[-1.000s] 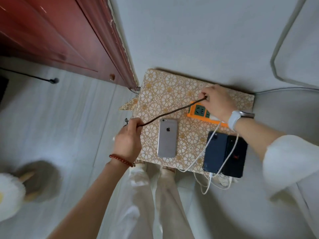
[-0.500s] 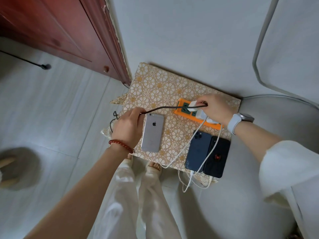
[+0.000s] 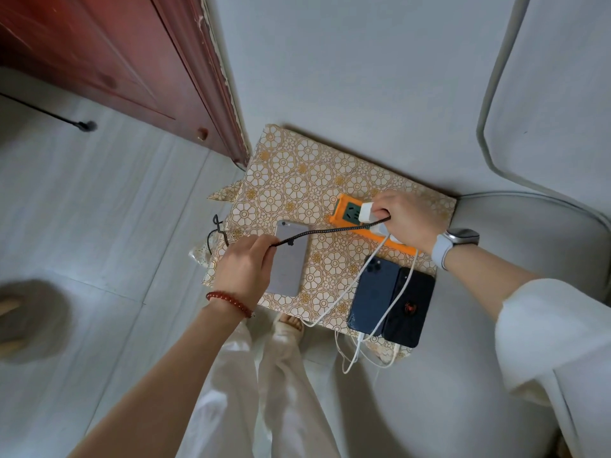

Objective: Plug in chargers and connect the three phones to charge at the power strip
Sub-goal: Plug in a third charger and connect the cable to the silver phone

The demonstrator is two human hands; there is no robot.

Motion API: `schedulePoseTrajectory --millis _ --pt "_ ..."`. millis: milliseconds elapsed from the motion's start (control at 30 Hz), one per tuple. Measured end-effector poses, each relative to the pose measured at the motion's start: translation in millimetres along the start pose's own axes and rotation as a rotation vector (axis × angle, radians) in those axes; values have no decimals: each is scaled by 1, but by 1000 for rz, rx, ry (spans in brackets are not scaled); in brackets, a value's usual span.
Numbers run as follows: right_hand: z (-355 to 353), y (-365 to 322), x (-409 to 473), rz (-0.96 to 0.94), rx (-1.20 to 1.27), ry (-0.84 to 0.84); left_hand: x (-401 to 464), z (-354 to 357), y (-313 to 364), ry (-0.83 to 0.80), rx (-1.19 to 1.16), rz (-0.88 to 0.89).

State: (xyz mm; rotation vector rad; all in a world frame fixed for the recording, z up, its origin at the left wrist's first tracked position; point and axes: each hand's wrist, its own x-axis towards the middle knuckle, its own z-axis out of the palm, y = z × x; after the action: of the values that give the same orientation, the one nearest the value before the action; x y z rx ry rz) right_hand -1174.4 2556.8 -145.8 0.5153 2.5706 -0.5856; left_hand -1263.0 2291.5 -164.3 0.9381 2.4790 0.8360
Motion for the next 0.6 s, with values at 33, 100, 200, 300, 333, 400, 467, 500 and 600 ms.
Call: schedulePoseTrajectory --millis 33,100,200,300,333,400,467,500,600 --pt "2 0 0 5 29 19 1 0 0 -1 0 -3" --pt "5 1 -1 18 78 63 2 -1 -1 -1 4 -5" --pt "11 4 -2 38 113 127 4 -2 -2 1 3 2" --pt "12 5 -4 71 97 205 5 -2 -1 14 -3 -9" --pt "12 5 -5 75 87 232 6 -2 -2 19 -8 -19" --pt "11 4 -7 74 66 253 5 -2 -3 19 -17 -32" --pt "11 4 -7 81 68 230 5 -2 -4 8 -14 -35" --pt "10 4 -7 87 72 213 4 -2 -3 0 -10 -31" --pt "7 5 -8 109 78 179 3 0 0 -25 -10 -10"
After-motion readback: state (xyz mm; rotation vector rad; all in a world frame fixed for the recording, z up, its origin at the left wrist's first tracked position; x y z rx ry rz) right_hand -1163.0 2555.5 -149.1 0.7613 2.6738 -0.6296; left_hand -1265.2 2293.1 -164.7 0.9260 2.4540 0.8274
